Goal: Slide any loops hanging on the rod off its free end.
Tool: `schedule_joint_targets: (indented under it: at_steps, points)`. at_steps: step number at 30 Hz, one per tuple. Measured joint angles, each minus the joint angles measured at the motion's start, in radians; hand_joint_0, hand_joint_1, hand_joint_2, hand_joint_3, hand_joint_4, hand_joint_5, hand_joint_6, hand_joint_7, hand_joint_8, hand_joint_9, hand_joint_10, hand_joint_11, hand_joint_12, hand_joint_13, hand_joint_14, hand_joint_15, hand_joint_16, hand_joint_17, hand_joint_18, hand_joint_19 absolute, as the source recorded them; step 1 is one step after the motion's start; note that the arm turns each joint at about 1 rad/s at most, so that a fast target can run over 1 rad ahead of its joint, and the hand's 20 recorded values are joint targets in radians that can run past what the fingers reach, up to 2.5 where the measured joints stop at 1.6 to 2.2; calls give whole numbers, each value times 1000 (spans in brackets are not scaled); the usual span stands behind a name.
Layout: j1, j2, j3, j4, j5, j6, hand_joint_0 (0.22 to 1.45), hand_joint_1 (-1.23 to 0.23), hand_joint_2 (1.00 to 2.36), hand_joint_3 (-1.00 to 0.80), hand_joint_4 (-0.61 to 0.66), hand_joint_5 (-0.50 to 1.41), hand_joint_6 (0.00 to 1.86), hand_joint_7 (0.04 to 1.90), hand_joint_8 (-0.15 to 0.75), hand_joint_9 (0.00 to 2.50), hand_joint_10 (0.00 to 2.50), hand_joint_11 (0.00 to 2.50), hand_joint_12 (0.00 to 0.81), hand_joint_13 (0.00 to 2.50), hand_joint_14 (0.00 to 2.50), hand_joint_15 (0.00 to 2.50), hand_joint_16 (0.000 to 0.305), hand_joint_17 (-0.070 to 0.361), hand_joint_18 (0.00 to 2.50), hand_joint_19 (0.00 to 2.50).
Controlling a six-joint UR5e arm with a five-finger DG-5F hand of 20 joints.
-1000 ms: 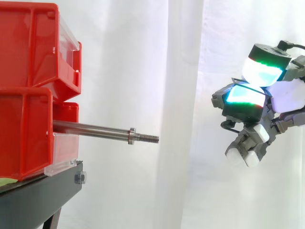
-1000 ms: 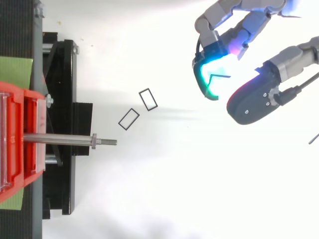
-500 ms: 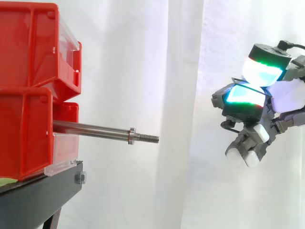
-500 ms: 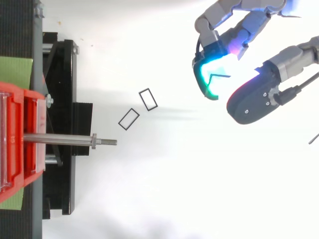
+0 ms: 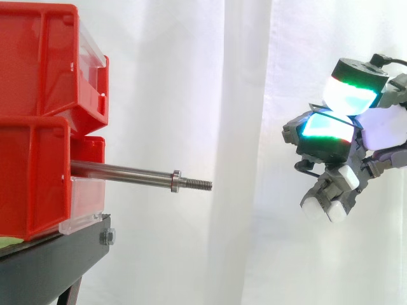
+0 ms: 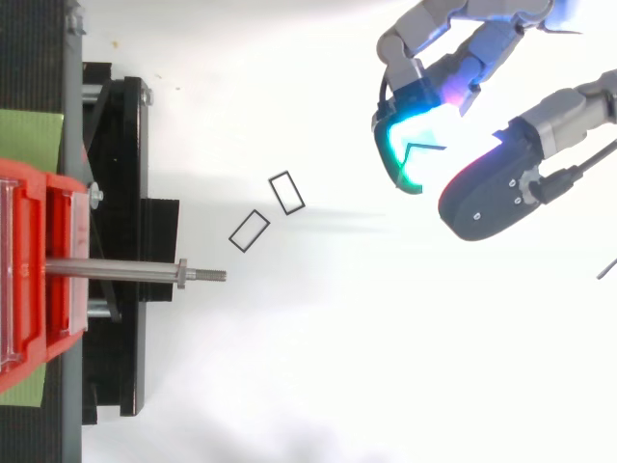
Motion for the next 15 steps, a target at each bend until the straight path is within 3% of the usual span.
schedule_joint_targets:
  at_steps: [15]
  points:
    - [0, 0, 0, 0, 0, 0, 615, -691, 1013, -363, 112, -213, 818, 1335, 332, 913, 17, 574, 335, 679, 0, 0, 51, 115, 763, 172]
